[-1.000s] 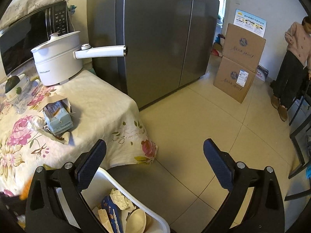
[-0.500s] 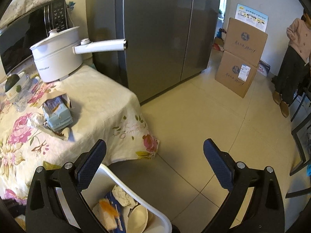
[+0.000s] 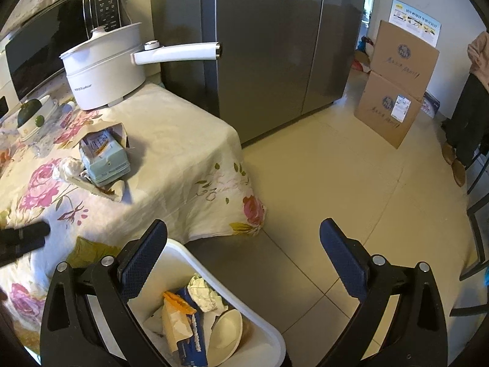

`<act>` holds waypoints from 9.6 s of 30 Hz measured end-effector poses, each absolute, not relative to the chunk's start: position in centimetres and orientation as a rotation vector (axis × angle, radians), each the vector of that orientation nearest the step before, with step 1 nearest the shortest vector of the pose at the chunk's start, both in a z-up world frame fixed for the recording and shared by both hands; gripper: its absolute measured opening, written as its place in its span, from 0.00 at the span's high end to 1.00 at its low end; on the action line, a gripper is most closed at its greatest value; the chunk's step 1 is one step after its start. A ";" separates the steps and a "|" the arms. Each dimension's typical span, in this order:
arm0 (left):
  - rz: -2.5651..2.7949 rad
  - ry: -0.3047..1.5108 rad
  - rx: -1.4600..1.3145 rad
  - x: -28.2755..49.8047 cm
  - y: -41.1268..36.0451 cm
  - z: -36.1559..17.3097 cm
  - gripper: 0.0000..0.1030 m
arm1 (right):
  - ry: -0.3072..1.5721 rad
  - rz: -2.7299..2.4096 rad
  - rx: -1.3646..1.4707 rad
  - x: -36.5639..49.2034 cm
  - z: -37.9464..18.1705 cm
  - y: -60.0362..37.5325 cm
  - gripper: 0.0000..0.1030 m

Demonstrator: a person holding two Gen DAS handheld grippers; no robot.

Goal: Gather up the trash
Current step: 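Lower the carrot over the bin and open the left gripper, then grasp the white tissue ball on the table with the left gripper, then grasp the brown paper piece with the right gripper while the left holds the tissue ball, then carry the paper piece over the white bin and open the right gripper, then lower the tissue ball into the bin and open the left gripper, then grasp the brown drink carton on the table with the left gripper, then grasp the grey drink carton with the right gripper while the left holds the brown carton, then carry the grey carton into the bin and open the right gripper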

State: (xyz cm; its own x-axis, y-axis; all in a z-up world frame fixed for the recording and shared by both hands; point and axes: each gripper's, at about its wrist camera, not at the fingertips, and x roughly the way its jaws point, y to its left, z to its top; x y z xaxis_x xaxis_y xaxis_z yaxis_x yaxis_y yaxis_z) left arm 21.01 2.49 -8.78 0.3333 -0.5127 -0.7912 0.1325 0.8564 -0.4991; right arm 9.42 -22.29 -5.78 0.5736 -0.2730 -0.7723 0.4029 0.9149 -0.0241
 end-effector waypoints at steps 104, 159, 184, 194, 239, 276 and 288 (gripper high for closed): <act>-0.483 0.766 -0.534 19.2 11.8 0.4 0.78 | 0.508 0.090 0.006 13.8 8.5 -13.1 0.94; -0.627 1.078 -0.073 11.6 -4.0 -6.9 0.54 | 0.824 -0.385 0.098 6.4 -5.3 -22.9 0.07; -0.480 1.049 -0.409 22.7 -1.5 -9.0 0.48 | 0.889 -0.324 0.103 7.0 -6.4 -22.1 0.07; -0.470 1.101 -0.480 24.5 -2.6 -11.8 0.76 | 0.903 -0.319 0.103 7.3 -6.6 -22.1 0.07; -0.353 0.782 -0.684 19.5 16.7 -2.0 0.93 | 1.111 0.171 -0.050 29.9 -10.0 -12.1 0.26; -0.459 0.788 -0.609 17.5 12.6 -1.0 0.93 | 0.918 -0.021 0.118 12.1 -3.5 -16.2 0.49; -0.558 0.841 -0.529 15.8 8.4 -1.6 0.92 | 0.755 -0.263 0.048 7.2 -4.0 -19.3 0.07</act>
State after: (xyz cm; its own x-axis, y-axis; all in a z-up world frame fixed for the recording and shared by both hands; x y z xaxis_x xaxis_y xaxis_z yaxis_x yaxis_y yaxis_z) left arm 15.82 8.37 -1.56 0.5435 -0.6443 -0.5381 0.2457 0.7351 -0.6319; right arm 7.23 -19.27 -3.98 0.6974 -0.2185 -0.6825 0.2529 0.9661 -0.0509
